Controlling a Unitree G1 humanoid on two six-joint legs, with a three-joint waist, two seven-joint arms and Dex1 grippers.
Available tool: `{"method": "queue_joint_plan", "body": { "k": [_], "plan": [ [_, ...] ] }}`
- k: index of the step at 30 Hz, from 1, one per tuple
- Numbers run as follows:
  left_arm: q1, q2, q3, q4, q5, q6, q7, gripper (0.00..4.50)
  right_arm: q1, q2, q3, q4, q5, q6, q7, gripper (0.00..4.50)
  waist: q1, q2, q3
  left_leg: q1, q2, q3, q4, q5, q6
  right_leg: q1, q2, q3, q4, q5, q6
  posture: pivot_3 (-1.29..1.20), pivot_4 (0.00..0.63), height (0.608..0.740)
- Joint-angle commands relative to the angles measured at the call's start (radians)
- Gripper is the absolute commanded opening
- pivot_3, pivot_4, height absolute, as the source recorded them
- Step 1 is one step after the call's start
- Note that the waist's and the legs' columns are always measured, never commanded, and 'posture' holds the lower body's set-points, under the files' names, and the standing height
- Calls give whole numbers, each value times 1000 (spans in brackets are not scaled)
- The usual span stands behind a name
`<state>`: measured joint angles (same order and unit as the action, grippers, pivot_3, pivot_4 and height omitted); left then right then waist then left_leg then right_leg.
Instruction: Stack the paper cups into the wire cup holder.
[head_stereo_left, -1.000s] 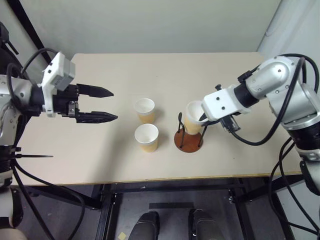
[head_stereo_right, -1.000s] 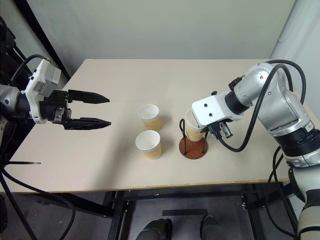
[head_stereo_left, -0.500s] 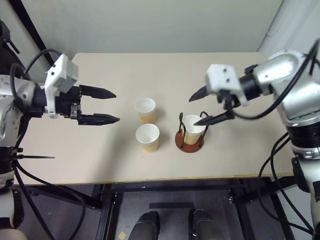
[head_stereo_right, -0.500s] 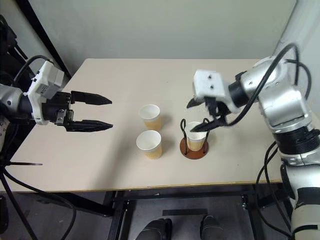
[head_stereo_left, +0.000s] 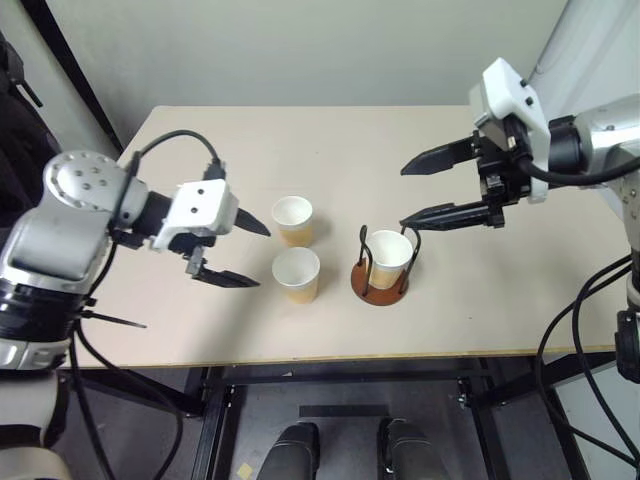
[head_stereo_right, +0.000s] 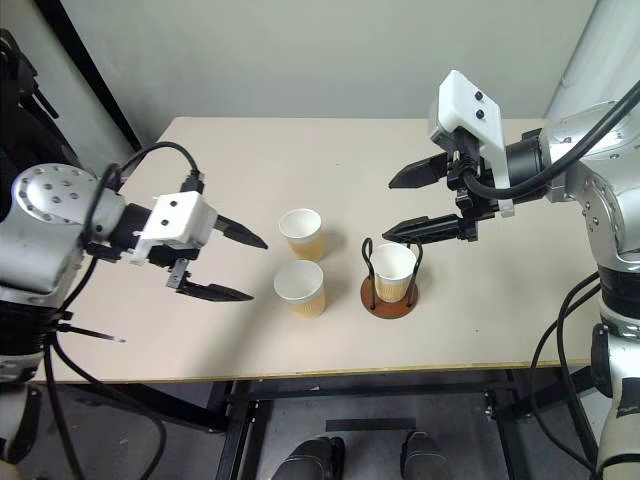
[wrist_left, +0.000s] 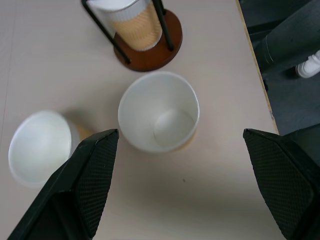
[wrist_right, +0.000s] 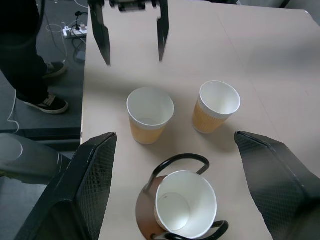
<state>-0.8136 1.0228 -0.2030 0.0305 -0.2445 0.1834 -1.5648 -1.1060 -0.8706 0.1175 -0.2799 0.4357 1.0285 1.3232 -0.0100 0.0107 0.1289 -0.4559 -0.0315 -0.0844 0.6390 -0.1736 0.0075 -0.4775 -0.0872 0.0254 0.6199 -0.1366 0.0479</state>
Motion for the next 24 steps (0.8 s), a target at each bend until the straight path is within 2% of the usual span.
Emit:
{"method": "queue_joint_plan", "body": {
  "k": [1,9,17,24],
  "plan": [
    [-52,-40,-32,35,74,-171,-28,4298,17,-22,-58,-79,54,29,-47,3884,2,0,0,0,0,0,0,0,0,0,0,0,0,0,1,0,150,740],
    [-101,-81,-83,171,147,-429,-49,4298,75,-38,-112,-172,148,91,-141,3884,4,0,0,-2,0,0,3,-1,2,0,0,0,0,0,9,0,150,740],
    [-118,-59,-153,185,97,-492,-50,4298,112,-55,-143,-206,211,107,-218,3884,5,0,0,-5,-1,-3,8,-1,2,0,0,-1,0,1,10,0,150,740],
    [-152,-68,-201,260,141,-593,-50,4298,147,-63,-166,-232,257,114,-276,3884,7,0,0,-5,-2,-4,8,-1,2,1,0,-1,0,1,10,0,150,740]
  ]
}}
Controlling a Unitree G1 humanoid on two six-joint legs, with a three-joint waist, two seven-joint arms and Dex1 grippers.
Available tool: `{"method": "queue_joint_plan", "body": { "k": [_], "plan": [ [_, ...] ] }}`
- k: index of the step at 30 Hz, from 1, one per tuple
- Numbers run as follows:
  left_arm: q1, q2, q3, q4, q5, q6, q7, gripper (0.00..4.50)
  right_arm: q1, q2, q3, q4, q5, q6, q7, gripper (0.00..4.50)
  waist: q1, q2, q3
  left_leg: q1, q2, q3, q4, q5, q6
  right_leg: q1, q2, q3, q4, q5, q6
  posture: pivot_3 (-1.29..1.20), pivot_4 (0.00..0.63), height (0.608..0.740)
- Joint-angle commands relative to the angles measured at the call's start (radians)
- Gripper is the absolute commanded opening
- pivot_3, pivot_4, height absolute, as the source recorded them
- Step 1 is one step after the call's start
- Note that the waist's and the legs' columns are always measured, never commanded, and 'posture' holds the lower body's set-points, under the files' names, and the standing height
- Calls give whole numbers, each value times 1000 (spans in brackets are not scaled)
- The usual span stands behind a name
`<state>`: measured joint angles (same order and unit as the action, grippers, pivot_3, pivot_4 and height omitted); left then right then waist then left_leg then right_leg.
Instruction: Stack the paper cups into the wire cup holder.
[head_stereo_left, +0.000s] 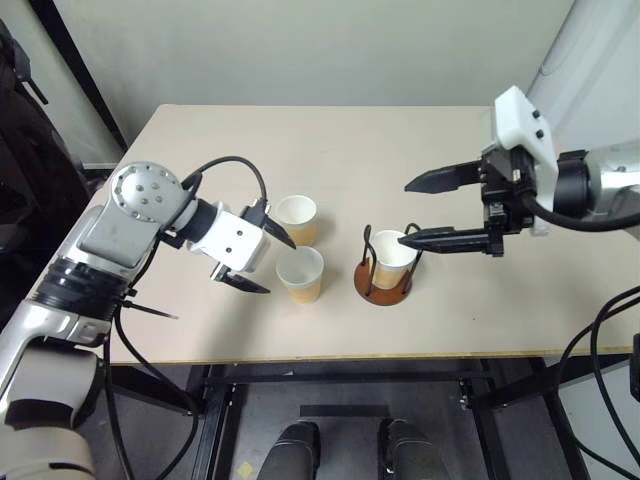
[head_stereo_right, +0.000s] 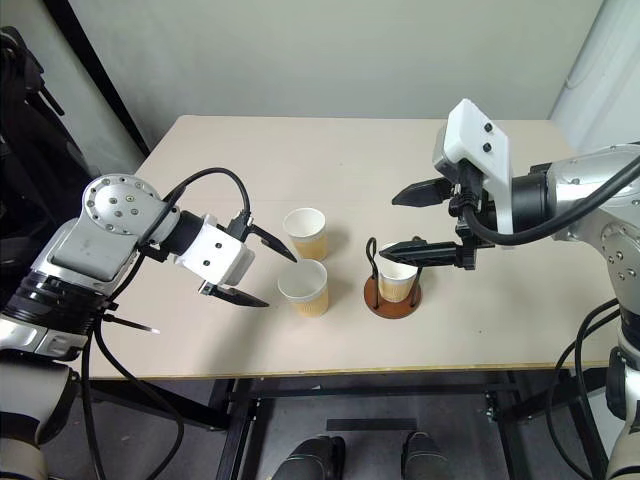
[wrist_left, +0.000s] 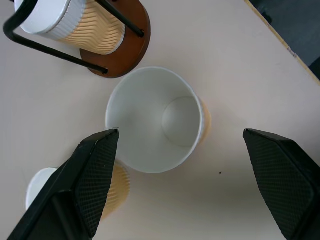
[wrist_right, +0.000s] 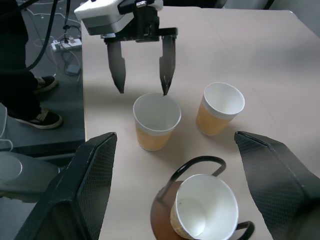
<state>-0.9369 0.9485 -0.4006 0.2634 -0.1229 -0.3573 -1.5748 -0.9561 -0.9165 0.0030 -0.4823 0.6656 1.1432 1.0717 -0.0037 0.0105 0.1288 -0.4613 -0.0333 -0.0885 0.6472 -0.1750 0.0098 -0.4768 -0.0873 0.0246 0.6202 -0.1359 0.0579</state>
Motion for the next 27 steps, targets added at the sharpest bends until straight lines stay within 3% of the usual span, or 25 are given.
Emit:
{"method": "queue_joint_plan", "body": {
  "k": [1,20,23,27],
  "plan": [
    [-32,2,-7,38,26,-65,-40,4298,0,-20,-54,-29,32,-3,-29,3884,1,0,0,0,0,0,0,0,0,0,0,0,0,0,1,0,150,740],
    [8,-112,-19,102,55,-204,-37,4298,3,-57,-38,-9,67,-28,-57,3884,3,0,0,-5,-1,-2,2,0,1,-1,0,0,-2,3,8,0,150,740],
    [13,-105,-32,105,47,-207,-40,3675,9,-70,-41,0,70,-27,-50,3912,4,0,0,-5,-1,-2,3,0,1,-1,0,0,-2,4,9,0,150,740],
    [12,-90,-60,98,35,-188,-40,2282,32,-110,-42,28,68,-38,-12,3912,4,0,0,-6,-1,-2,4,1,1,-1,0,0,-2,4,9,0,150,740]
  ]
}}
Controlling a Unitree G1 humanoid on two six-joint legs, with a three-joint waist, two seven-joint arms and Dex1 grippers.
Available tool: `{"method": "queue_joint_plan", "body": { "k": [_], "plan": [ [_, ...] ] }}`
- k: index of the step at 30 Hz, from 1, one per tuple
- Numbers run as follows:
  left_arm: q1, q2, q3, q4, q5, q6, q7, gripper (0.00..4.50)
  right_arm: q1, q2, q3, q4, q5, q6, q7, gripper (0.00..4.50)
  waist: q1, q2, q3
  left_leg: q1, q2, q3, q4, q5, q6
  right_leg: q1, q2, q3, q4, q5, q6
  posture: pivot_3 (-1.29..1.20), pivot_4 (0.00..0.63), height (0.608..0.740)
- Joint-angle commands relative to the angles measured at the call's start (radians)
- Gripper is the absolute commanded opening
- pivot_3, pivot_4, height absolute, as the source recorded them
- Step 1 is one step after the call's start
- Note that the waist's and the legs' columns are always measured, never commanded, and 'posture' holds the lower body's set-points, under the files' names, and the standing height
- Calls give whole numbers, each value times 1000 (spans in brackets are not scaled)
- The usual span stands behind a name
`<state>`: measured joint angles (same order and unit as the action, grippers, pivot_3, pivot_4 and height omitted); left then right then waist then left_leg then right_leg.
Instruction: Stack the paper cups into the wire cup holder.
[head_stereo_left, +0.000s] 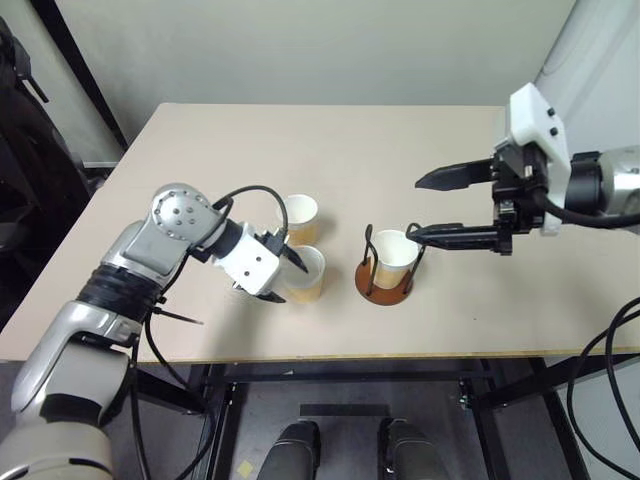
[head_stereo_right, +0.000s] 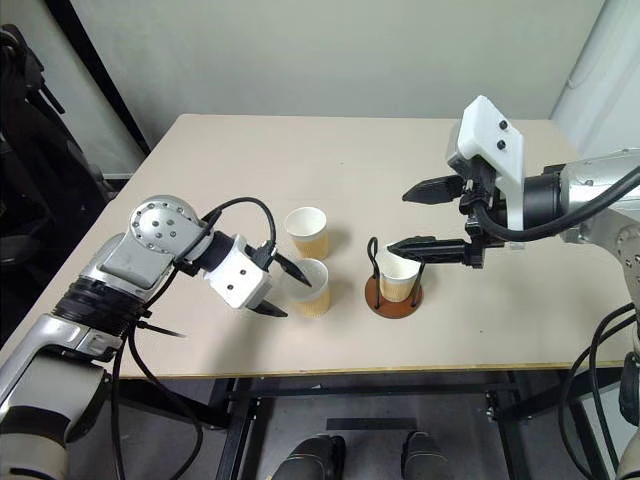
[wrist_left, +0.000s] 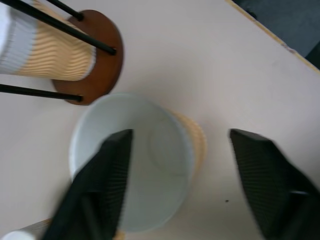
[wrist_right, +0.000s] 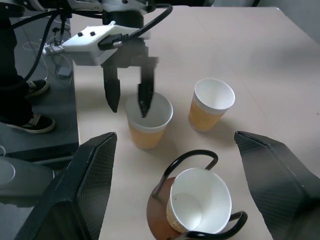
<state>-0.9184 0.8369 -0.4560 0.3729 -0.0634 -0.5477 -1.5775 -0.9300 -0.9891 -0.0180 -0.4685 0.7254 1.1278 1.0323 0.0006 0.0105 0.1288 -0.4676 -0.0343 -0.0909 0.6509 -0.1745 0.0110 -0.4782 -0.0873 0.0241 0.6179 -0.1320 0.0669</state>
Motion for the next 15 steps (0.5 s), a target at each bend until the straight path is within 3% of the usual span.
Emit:
{"method": "queue_joint_plan", "body": {
  "k": [1,6,15],
  "plan": [
    [-7,27,-12,-16,-31,12,-37,1927,13,-53,-18,27,2,-31,41,3912,0,0,0,-1,0,0,1,0,0,0,0,0,0,0,0,0,150,740],
    [-15,59,-49,-41,-67,52,-37,109,23,-108,12,96,-46,-92,89,3912,1,0,0,-3,-1,-1,4,-1,1,-1,0,0,0,1,0,0,150,740],
    [-78,124,-89,-103,-154,186,-37,16,26,-130,47,194,-112,-166,136,3912,1,0,0,-4,-1,-1,8,-1,2,-1,0,0,1,2,1,0,150,740]
  ]
}}
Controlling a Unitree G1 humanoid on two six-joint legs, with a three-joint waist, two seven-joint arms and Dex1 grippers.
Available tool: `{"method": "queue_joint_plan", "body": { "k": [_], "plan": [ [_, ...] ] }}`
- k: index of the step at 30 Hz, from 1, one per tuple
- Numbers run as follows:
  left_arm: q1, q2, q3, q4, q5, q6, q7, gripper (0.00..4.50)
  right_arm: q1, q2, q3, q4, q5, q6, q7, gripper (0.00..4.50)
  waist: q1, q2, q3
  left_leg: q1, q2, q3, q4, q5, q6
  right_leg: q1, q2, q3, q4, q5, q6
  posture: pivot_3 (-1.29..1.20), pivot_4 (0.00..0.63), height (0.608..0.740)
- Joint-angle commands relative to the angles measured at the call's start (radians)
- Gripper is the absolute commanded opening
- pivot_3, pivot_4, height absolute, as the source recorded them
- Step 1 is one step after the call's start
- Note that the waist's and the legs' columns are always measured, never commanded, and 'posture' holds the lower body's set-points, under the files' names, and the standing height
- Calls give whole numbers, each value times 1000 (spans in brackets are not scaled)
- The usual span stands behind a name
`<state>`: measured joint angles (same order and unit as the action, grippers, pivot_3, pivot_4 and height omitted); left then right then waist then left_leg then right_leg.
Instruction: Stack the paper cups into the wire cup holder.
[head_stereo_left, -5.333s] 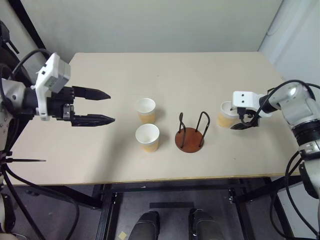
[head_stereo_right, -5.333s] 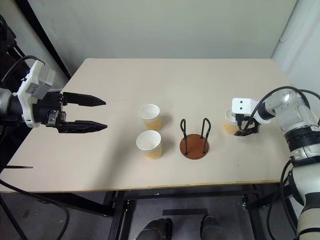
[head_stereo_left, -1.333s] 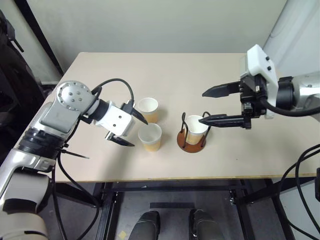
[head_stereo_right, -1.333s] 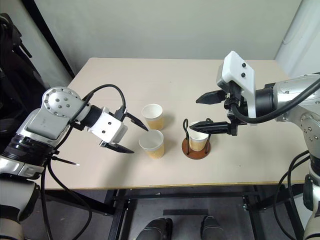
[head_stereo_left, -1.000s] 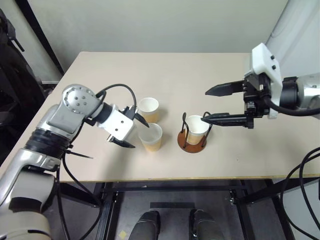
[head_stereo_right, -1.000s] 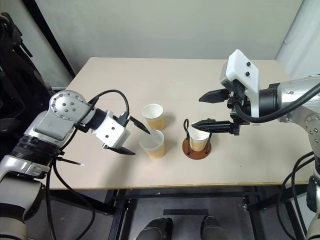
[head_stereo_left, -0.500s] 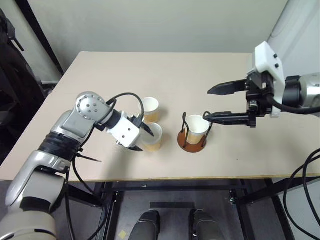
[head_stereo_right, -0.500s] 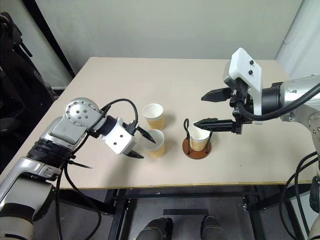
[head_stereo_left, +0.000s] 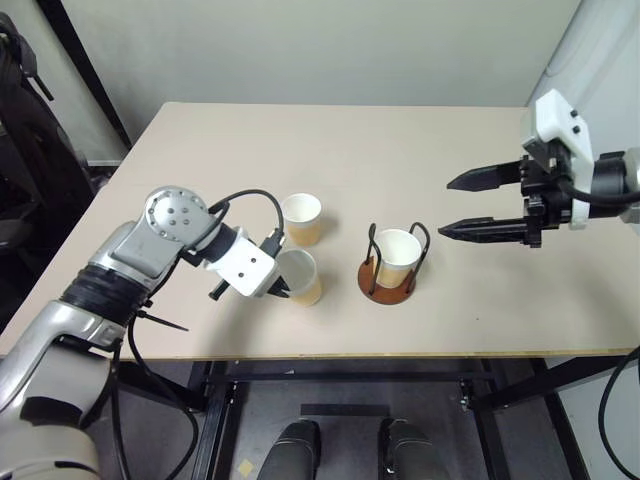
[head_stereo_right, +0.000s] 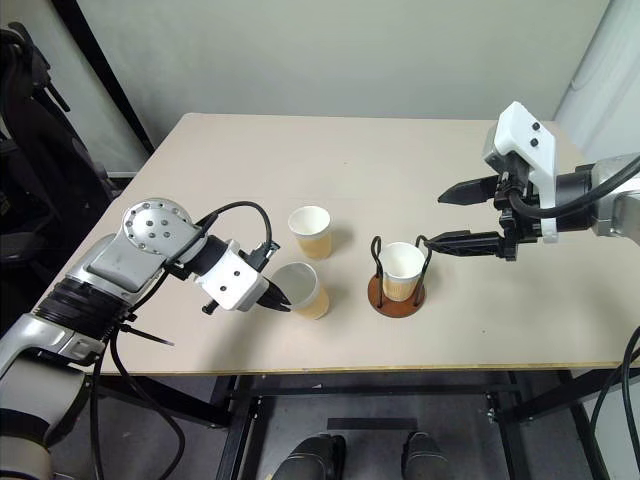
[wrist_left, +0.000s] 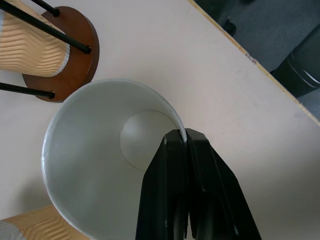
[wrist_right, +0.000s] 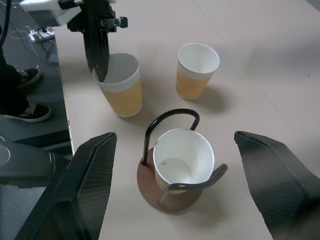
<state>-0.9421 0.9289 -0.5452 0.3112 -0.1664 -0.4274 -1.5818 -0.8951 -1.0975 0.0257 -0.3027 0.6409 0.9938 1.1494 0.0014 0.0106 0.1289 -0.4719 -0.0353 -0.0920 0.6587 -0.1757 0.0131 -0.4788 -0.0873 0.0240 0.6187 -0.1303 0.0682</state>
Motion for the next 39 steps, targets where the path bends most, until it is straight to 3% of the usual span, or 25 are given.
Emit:
{"method": "queue_joint_plan", "body": {
  "k": [1,7,15,20,26,30,39],
  "plan": [
    [-73,37,-1,-51,-85,122,-33,16,-10,-25,6,52,-39,-42,26,3912,1,0,0,0,0,0,1,0,0,0,0,0,0,0,0,0,150,740],
    [-264,16,-7,-21,-242,386,-33,16,-12,-45,40,203,-126,-126,78,3912,5,0,0,-3,-2,-1,5,-1,2,1,-1,0,-2,1,-1,0,150,740],
    [-583,-120,-45,120,-465,644,-33,16,10,-45,30,271,-166,-149,108,3912,9,0,0,-7,-3,-1,5,-5,6,1,-3,0,-9,2,5,0,150,740],
    [-704,-238,-109,310,-453,582,-33,16,42,-60,6,238,-156,-125,104,3912,14,1,0,-8,-4,-1,6,-8,8,1,-3,1,-9,-1,13,0,150,740],
    [-742,-363,-218,511,-370,404,-33,16,108,-93,-52,192,-142,-87,82,3912,22,1,1,-12,-4,0,10,-11,11,1,-4,3,-11,-1,20,0,150,740],
    [-750,-468,-216,638,-316,316,-33,16,181,-128,-119,140,-112,-45,74,3912,30,2,2,-17,-5,0,17,-12,12,1,-4,3,-12,1,25,0,150,740],
    [-775,-556,-189,731,-275,262,-33,16,331,-203,-286,-32,-16,47,62,3912,37,1,2,-18,-6,7,25,-18,15,2,-4,6,-12,0,28,0,150,740]
  ]
}}
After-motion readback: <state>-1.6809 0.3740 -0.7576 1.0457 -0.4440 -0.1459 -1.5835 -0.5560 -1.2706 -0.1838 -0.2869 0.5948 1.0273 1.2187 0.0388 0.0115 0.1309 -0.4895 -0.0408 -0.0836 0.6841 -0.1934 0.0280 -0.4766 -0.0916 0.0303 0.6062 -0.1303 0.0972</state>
